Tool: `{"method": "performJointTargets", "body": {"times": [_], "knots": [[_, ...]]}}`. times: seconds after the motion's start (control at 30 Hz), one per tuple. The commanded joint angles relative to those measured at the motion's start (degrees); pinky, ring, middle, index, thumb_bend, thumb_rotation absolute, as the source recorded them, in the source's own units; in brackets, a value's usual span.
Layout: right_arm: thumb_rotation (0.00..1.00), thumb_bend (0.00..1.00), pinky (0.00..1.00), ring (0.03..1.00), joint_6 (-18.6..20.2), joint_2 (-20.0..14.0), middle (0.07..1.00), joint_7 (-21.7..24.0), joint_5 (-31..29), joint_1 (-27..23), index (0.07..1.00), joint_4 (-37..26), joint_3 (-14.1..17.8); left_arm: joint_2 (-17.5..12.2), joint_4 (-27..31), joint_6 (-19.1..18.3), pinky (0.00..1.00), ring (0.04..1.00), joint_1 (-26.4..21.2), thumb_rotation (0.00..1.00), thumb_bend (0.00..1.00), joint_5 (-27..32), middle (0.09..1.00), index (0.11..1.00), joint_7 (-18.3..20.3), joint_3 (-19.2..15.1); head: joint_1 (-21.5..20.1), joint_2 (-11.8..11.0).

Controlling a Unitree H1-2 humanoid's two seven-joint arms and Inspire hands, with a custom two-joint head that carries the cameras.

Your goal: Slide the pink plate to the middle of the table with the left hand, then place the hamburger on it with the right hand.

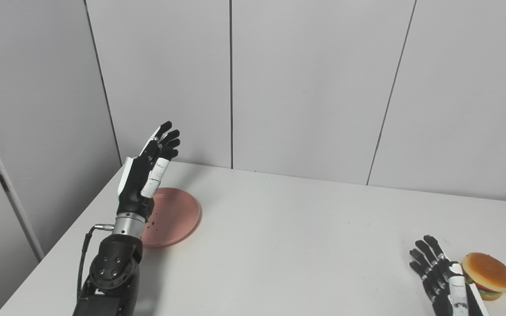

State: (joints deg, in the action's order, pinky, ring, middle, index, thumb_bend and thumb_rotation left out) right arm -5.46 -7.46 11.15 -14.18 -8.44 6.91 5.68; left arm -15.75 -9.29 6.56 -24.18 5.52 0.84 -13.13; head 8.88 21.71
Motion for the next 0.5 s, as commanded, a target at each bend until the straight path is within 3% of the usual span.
{"method": "performJointTargets", "body": {"times": [0.0, 0.2, 0.33, 0.47], "knots": [[1.00, 0.85, 0.93, 0.916, -0.2, 1.4, 0.928, 0.2, -0.3, 3.7, 0.934, 2.3, -0.7, -2.7, -0.9, 2.2, 0.84, 0.861, -4.5, 0.85, 1.00, 1.4, 0.880, 0.859, 0.5, -1.1, -0.1, 0.1], [1.00, 0.86, 0.93, 0.916, 0.0, 1.6, 0.927, 0.2, -0.4, 3.9, 0.928, 2.1, -0.5, -6.1, -9.2, 1.0, 0.85, 0.873, -7.4, 0.85, 0.97, 4.6, 0.867, 0.856, 0.6, -4.1, -0.3, 0.4], [1.00, 0.86, 0.93, 0.913, 0.0, 1.6, 0.925, 0.1, -0.2, 4.0, 0.927, 1.9, -0.6, -8.3, -17.0, 3.4, 0.86, 0.876, -9.3, 0.88, 0.93, 5.6, 0.876, 0.851, 1.4, -5.0, -0.4, 0.5], [1.00, 0.86, 0.92, 0.908, 0.3, 1.3, 0.921, 0.2, -0.1, 4.2, 0.926, 1.5, -0.6, -9.9, -24.7, 7.2, 0.83, 0.865, -10.7, 0.87, 0.96, 5.9, 0.864, 0.831, 2.5, -5.1, -0.3, 0.7]]}}
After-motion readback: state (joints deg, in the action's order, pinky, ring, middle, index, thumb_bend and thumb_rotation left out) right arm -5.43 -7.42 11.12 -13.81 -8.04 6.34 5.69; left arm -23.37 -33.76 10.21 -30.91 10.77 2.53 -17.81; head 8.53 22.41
